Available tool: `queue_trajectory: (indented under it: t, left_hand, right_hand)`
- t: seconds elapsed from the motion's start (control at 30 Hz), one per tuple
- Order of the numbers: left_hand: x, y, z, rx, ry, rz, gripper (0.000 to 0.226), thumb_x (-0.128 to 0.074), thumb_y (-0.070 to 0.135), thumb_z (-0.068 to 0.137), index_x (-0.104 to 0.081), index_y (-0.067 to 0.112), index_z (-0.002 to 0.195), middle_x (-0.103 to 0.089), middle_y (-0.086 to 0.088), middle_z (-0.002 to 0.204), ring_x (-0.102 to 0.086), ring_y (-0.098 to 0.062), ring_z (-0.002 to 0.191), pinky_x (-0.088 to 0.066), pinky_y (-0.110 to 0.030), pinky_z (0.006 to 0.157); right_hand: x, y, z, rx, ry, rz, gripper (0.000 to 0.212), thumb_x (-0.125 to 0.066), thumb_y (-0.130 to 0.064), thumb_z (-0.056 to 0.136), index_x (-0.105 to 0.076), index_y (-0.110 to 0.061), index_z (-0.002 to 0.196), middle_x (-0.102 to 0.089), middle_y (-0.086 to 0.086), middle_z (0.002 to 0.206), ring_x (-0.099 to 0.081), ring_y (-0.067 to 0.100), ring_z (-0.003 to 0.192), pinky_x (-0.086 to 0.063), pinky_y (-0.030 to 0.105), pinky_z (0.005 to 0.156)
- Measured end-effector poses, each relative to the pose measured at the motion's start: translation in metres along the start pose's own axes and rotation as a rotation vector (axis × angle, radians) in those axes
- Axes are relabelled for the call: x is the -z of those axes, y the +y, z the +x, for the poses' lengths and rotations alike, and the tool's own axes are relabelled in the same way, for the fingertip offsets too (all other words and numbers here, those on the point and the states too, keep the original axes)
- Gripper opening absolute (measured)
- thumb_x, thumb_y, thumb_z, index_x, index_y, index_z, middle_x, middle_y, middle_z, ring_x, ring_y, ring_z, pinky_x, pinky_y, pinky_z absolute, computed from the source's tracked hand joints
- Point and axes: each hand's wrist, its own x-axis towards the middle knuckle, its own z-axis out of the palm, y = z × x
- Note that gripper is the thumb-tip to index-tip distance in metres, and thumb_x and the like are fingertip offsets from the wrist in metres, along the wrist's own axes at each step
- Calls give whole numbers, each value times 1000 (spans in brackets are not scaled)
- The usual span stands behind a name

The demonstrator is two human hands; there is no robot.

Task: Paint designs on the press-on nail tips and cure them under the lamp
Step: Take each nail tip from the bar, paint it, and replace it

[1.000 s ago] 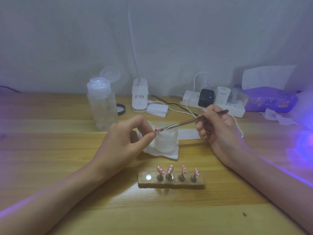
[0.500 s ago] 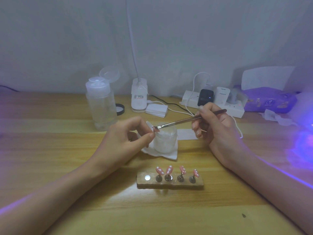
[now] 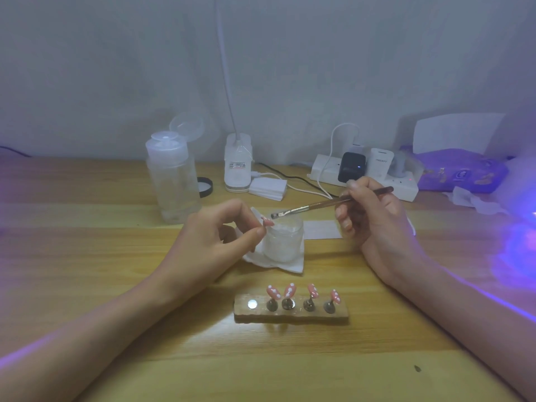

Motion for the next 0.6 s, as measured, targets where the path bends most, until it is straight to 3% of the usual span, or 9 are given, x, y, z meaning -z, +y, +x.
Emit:
queue_trajectory:
  t: [0.07, 0.13, 0.23, 0.3, 0.43, 0.53, 0.6]
  left_hand:
    - [0, 0, 0, -14, 3, 11, 14, -68, 30, 84, -62, 26, 73, -67, 9, 75, -64, -22, 60, -42, -16, 53]
    - [0, 1, -1, -12, 3, 16, 14, -68, 31, 84, -61, 26, 73, -66, 8, 74, -60, -10, 54, -38, -10, 52]
    - [0, 2, 0, 0, 7, 8, 14, -67, 33, 84, -61, 27, 73, -68, 8, 77, -70, -22, 69, -43, -18, 54]
    - [0, 1, 0, -2, 6, 21, 15, -69, 31, 85, -62, 28, 73, -68, 8, 77, -70, -31, 75, -47, -28, 59]
    - [0, 3, -1, -14, 12, 37, 17, -71, 29, 88, -61, 27, 74, -67, 7, 77, -60, -13, 55, -40, -16, 54]
    - [0, 3, -1, 0, 19, 27, 20, -72, 23, 90, -61, 26, 73, -69, 5, 80, -69, -30, 71, -42, -19, 54]
    - [-1, 4, -1, -3, 21, 33, 20, -71, 21, 89, -61, 26, 73, -68, 7, 79, -66, -33, 67, -41, -16, 55]
  right_hand:
    - [-1, -1, -1, 33, -66, -3, 23, -60, -29, 91, -53, -15, 74, -62, 4, 58, -52, 11, 48, -41, 17, 46]
    - [-2, 0, -2, 21, -59, -34, 24, -59, -26, 93, -50, -15, 74, -62, 4, 57, -51, 12, 47, -40, 18, 46]
    - [-1, 1, 0, -16, 32, -34, 28, -54, -16, 99, -48, -16, 71, -58, 2, 53, -48, 10, 46, -38, 16, 43]
    - [0, 0, 0, 6, 5, -2, 28, -57, -20, 98, -52, -16, 71, -60, 3, 55, -49, 10, 46, -39, 16, 44]
    - [-1, 1, -1, 31, -61, -45, 25, -58, -21, 97, -51, -15, 74, -63, 4, 58, -52, 12, 46, -40, 18, 45]
    - [1, 2, 1, 3, 34, -54, 31, -53, -14, 99, -49, -17, 69, -59, 3, 54, -47, 12, 44, -37, 18, 43]
    - [1, 0, 0, 23, 28, -27, 28, -55, -17, 99, -51, -16, 71, -59, 3, 54, -47, 11, 43, -36, 18, 42]
